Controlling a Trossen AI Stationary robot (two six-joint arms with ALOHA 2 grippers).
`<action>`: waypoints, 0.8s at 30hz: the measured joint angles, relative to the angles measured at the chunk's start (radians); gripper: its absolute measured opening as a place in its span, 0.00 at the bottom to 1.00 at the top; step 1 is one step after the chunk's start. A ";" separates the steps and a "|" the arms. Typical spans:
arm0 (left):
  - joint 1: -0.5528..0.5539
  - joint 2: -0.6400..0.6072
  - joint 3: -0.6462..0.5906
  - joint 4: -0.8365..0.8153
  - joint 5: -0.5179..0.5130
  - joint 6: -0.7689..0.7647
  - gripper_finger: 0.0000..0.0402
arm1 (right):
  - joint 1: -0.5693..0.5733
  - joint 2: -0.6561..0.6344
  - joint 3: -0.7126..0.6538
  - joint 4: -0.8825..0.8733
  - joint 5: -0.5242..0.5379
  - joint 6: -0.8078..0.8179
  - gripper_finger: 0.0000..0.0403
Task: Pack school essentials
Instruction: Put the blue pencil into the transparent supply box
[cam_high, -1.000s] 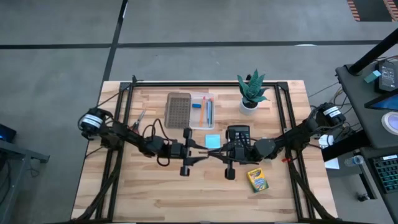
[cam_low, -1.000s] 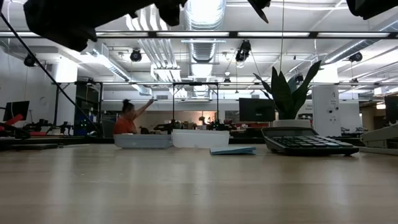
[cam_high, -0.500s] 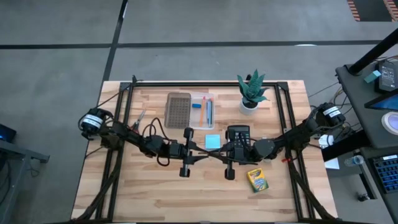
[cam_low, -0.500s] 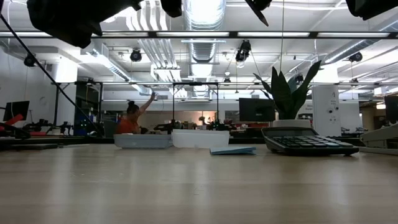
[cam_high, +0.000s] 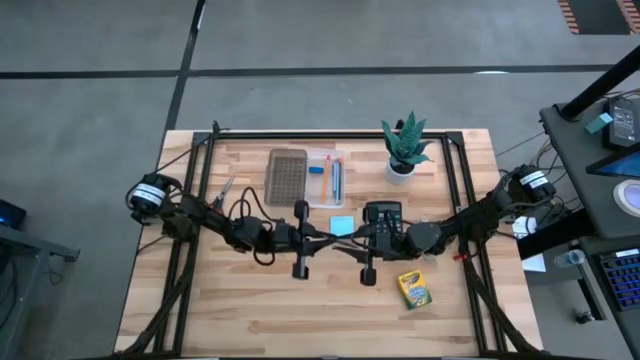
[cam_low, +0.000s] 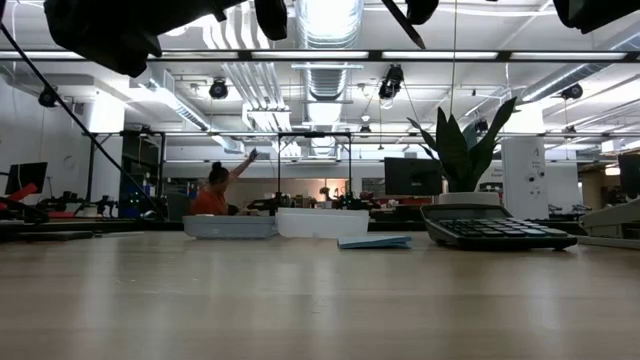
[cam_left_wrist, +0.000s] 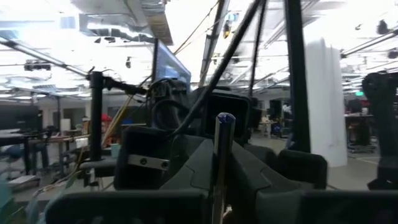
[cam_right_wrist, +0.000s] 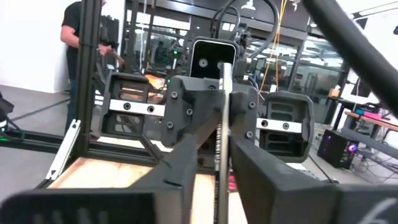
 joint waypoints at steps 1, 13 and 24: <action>0.000 0.000 0.000 -0.001 -0.014 0.000 0.01 | 0.000 -0.001 0.000 -0.003 0.006 0.000 0.26; 0.051 -0.078 0.002 -0.254 -0.270 -0.111 0.01 | 0.002 -0.216 0.000 -0.412 0.163 0.107 0.46; 0.368 -0.239 0.224 -1.246 -0.244 -0.487 0.01 | 0.006 -0.552 -0.009 -1.103 0.182 0.405 0.44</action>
